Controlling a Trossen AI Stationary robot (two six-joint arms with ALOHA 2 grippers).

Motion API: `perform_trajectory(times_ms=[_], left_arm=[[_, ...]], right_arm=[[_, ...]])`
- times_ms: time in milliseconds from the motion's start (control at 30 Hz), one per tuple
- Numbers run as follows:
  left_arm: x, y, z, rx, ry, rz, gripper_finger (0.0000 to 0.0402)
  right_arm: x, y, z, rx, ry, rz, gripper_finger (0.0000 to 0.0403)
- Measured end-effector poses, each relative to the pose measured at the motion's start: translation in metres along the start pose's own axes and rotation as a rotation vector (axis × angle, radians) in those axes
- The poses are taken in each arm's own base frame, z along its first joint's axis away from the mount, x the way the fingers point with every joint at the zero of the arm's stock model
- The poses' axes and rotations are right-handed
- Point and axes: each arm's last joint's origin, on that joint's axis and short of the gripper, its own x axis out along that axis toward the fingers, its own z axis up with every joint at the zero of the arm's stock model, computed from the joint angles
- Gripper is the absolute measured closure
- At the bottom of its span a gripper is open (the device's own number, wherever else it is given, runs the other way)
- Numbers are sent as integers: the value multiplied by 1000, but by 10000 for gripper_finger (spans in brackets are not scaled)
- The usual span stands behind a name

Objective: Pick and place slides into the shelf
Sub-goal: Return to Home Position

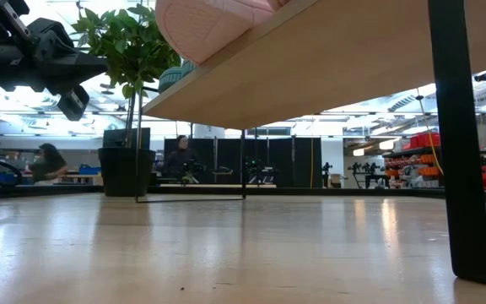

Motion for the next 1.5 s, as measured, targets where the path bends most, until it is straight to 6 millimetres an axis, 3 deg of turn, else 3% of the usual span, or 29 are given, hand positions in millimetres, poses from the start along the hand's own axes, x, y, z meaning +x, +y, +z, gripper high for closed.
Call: perform_trajectory(times_ms=[400,800,1067,1300,1500], left_arm=[[0,0,0,1,-2,-1,365],[0,0,0,0,-2,-1,383],[0,0,0,1,-3,-1,372],[0,0,0,0,-3,-1,366],[0,0,0,0,-3,-2,376]], right_arm=[[27,-7,-43,44,-96,72,403],[34,-22,-51,56,-87,91,403],[35,-32,-48,29,-75,72,403],[35,-46,-56,-6,13,-72,403],[40,-53,-70,19,-11,-54,403]])
